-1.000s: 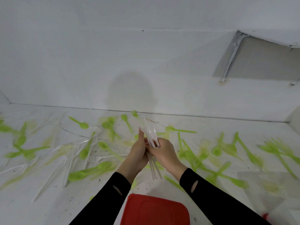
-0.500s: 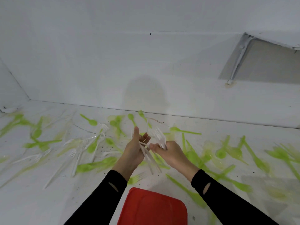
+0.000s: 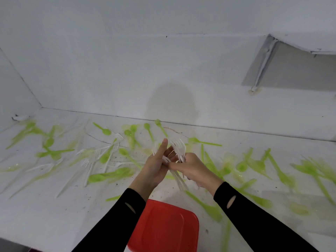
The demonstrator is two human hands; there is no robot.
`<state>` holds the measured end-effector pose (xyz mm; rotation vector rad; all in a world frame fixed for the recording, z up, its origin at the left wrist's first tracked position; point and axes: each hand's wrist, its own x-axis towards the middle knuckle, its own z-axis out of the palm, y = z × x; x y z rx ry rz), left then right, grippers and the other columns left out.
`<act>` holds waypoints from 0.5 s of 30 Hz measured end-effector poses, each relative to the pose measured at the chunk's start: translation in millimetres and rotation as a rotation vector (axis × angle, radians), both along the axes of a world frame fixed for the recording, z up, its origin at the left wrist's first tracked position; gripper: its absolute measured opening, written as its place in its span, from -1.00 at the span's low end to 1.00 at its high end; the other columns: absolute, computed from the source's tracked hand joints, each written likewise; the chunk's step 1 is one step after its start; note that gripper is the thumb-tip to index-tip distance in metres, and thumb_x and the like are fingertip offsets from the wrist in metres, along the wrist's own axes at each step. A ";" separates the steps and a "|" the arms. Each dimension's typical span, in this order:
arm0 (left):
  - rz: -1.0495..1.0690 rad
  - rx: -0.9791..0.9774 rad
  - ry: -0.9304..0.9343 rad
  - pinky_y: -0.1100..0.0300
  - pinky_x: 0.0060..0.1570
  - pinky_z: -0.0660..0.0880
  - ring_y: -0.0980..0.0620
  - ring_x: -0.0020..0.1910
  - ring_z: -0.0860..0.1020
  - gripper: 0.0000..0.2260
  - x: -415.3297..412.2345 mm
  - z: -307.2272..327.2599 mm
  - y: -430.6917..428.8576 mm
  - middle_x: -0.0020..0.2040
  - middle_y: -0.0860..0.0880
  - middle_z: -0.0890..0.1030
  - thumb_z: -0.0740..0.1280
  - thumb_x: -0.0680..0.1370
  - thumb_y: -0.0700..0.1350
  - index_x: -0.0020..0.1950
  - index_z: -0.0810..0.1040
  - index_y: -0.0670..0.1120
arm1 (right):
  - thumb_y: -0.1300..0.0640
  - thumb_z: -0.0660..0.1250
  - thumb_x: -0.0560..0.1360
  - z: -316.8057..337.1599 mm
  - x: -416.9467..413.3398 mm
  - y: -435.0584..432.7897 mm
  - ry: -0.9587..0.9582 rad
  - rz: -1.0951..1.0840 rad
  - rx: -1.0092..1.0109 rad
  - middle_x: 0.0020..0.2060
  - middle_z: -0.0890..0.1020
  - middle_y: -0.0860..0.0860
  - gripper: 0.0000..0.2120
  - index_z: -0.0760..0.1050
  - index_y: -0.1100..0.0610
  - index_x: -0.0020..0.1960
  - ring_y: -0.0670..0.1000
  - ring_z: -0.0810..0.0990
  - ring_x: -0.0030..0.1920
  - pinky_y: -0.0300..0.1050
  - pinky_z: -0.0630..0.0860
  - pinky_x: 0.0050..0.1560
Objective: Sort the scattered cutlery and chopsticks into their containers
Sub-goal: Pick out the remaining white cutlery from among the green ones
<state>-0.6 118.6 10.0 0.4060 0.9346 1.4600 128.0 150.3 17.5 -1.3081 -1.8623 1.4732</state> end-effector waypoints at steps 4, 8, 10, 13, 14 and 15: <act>0.016 0.024 -0.005 0.08 0.13 0.58 -0.17 0.22 0.58 -0.56 5.4 -3.7 -1.4 0.26 -0.26 0.57 0.31 0.60 -0.02 0.32 0.49 -0.34 | 0.14 0.41 0.42 2.3 9.8 -0.6 -0.013 0.024 0.020 -0.51 0.33 -0.05 -0.85 0.54 0.20 -0.26 -0.10 0.28 -0.53 -0.25 0.22 -0.49; 0.061 0.002 0.006 0.12 -0.05 0.62 -0.16 0.10 0.64 -0.64 17.9 -5.4 -2.3 0.18 -0.30 0.61 0.31 0.61 -0.10 0.25 0.52 -0.37 | -0.01 0.48 0.45 -4.8 18.9 0.3 0.023 0.051 0.099 -0.56 0.31 -0.11 -0.62 0.53 0.33 -0.22 -0.12 0.27 -0.52 -0.25 0.19 -0.48; 0.096 -0.007 -0.021 0.13 -0.08 0.63 -0.14 0.08 0.65 -0.65 22.0 -8.9 -4.6 0.19 -0.28 0.61 0.28 0.63 -0.08 0.24 0.51 -0.36 | -0.02 0.47 0.47 -7.4 23.2 -0.5 0.022 0.055 0.130 -0.61 0.34 -0.14 -0.68 0.59 0.26 -0.20 -0.16 0.30 -0.56 -0.31 0.20 -0.48; 0.158 0.013 -0.041 0.12 -0.12 0.64 -0.09 -0.05 0.69 -0.69 22.9 -16.2 -8.8 0.10 -0.25 0.64 0.19 0.67 -0.06 0.12 0.51 -0.31 | -0.07 0.41 0.51 -10.9 27.5 -1.7 -0.009 0.077 0.167 -0.61 0.36 -0.17 -0.76 0.63 0.11 -0.13 -0.18 0.36 -0.54 -0.29 0.26 -0.42; 0.185 0.012 -0.026 0.12 -0.16 0.64 -0.08 -0.13 0.70 -0.70 22.9 -16.6 -11.1 -0.01 -0.21 0.67 0.19 0.67 -0.05 0.03 0.52 -0.29 | -0.08 0.37 0.53 -11.4 28.4 -3.4 -0.022 0.095 0.174 -0.58 0.38 -0.17 -0.77 0.61 0.08 -0.09 -0.18 0.38 -0.51 -0.26 0.30 -0.39; 0.218 0.006 -0.019 0.12 -0.20 0.64 -0.07 -0.18 0.70 -0.71 22.5 -16.6 -13.3 -0.10 -0.19 0.67 0.21 0.65 -0.05 -0.05 0.52 -0.26 | -0.08 0.33 0.54 -12.6 28.5 -4.3 -0.039 0.104 0.175 -0.51 0.44 -0.17 -0.79 0.59 0.05 -0.03 -0.19 0.44 -0.45 -0.23 0.36 -0.34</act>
